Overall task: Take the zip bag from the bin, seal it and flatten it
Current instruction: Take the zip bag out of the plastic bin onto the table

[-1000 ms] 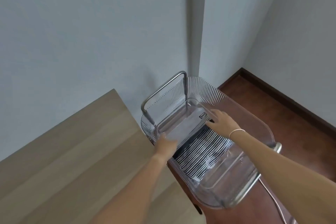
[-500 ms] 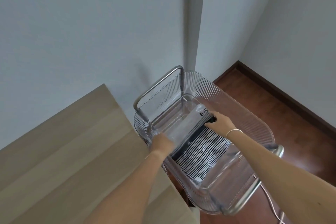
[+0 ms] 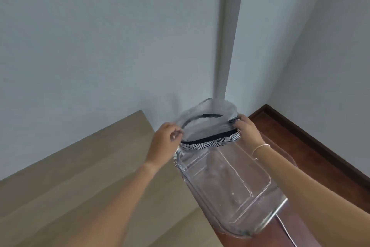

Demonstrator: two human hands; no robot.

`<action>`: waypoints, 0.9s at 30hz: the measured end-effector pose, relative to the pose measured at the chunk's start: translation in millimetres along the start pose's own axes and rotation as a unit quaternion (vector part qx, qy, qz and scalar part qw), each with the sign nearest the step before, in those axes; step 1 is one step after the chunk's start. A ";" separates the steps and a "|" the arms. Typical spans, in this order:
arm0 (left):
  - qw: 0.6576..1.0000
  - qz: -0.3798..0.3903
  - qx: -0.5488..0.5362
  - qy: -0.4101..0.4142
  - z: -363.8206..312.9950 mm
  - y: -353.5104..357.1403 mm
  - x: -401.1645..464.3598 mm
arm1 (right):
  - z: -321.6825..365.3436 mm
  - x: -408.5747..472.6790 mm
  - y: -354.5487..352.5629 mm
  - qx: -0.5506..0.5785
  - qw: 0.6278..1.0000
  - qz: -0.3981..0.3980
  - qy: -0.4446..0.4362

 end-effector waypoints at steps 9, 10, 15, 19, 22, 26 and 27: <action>0.978 -0.144 0.099 0.115 3.0 -147.0 -93.3 | 32.3 -58.4 135.7 0.002 0.990 0.114 0.081; 0.976 -0.152 0.114 0.110 12.8 -159.7 -109.8 | 27.1 -69.6 156.2 -0.007 0.986 0.136 0.098; 0.972 -0.162 0.157 0.058 77.3 -210.7 -206.1 | -7.3 -126.0 253.4 -0.061 0.964 0.235 0.108; 0.977 -0.132 0.168 -0.002 132.6 -228.6 -282.0 | -52.5 -173.2 313.1 -0.135 0.941 0.290 0.107; 0.980 -0.082 0.177 -0.033 164.6 -226.4 -326.0 | -84.5 -200.8 341.6 -0.178 0.940 0.278 0.087; 0.978 -0.053 0.196 -0.036 185.2 -222.7 -369.8 | -117.1 -232.8 370.0 -0.251 0.926 0.282 0.018; 0.978 -0.057 0.198 -0.034 187.1 -224.8 -378.5 | -122.2 -238.6 375.2 -0.279 0.917 0.285 -0.003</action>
Point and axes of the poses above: each hand's wrist, its own x-axis towards the middle knuckle, its own y-axis out of the palm, z = x × y, the point moved 9 cm from there along x, towards the middle knuckle, and after that the axes turned 2 degrees about z, right-handed, at the moved point
